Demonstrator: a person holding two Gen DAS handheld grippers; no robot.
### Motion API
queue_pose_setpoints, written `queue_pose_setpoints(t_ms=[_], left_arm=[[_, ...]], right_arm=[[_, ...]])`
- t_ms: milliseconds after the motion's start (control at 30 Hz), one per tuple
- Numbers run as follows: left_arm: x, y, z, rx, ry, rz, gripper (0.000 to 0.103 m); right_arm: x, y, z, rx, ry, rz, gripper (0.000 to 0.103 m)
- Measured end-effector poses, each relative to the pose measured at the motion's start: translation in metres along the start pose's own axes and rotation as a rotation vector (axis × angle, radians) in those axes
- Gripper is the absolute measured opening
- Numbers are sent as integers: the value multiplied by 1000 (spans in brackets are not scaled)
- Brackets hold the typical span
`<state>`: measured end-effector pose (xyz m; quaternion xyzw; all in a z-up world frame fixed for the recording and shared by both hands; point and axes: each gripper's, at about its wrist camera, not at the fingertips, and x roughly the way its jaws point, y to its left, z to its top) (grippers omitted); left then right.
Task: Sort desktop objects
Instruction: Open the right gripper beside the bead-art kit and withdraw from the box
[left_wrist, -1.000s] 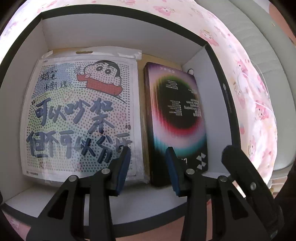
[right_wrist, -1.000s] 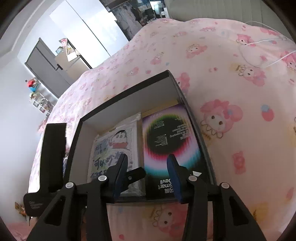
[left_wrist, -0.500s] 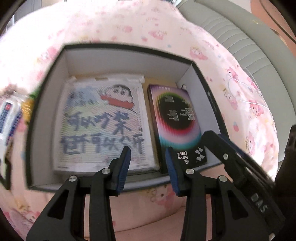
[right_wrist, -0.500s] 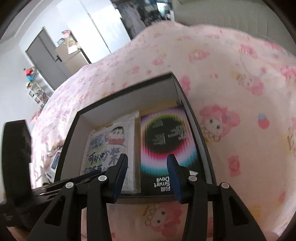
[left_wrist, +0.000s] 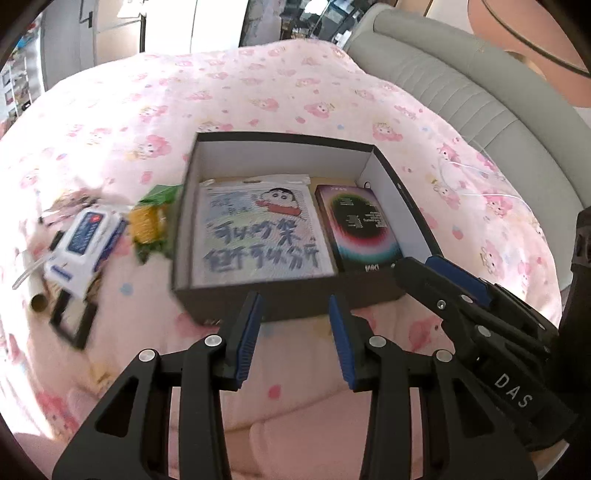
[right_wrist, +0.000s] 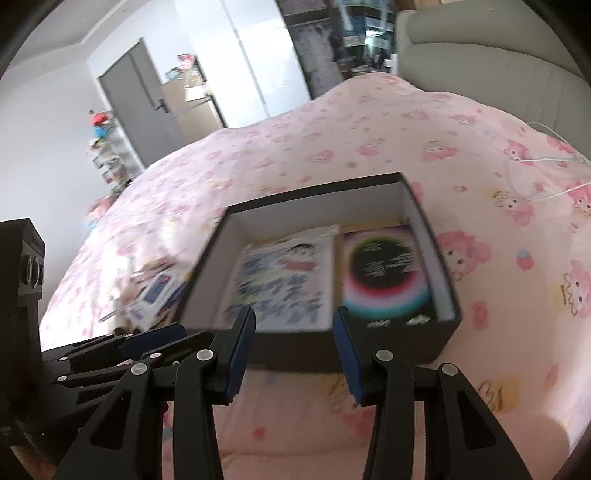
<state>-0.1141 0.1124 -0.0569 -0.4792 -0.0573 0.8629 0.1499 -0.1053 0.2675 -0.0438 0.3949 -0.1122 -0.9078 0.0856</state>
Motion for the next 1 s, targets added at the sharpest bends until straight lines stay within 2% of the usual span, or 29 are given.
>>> queue_pose_setpoints(t_ms=[167, 333, 533, 1000], left_arm=[[-37, 17, -22, -23, -49, 32, 37], [-60, 42, -49, -35, -53, 29, 37], [-70, 67, -67, -66, -47, 54, 37], [-85, 111, -86, -142, -99, 112, 37]], right_arm=[[-18, 34, -13, -51, 1, 33, 41], [-23, 69, -31, -125, 31, 74, 41], [-15, 101, -52, -185, 73, 94, 41], [2, 141, -70, -238, 114, 154, 41]])
